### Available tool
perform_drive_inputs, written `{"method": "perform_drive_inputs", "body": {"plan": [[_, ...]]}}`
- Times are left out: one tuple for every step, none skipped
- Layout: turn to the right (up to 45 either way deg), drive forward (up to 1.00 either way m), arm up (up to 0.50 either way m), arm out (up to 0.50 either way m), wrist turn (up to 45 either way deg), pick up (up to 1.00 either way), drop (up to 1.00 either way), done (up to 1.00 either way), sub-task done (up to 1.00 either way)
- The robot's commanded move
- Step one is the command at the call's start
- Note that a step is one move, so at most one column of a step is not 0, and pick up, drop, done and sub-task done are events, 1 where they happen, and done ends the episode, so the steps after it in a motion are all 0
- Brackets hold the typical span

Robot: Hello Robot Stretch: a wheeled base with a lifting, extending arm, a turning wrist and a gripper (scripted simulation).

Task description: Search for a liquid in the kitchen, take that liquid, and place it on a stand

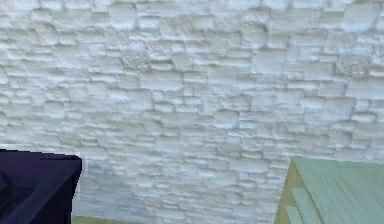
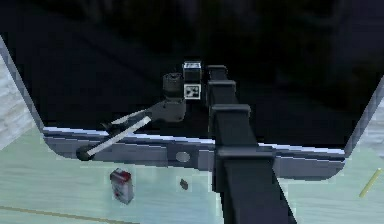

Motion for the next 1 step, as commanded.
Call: {"method": "perform_drive_inputs", "body": {"plan": [[0.0,0.0,0.0,0.0,0.0,0.0,0.0,1.0,0.0]]}}
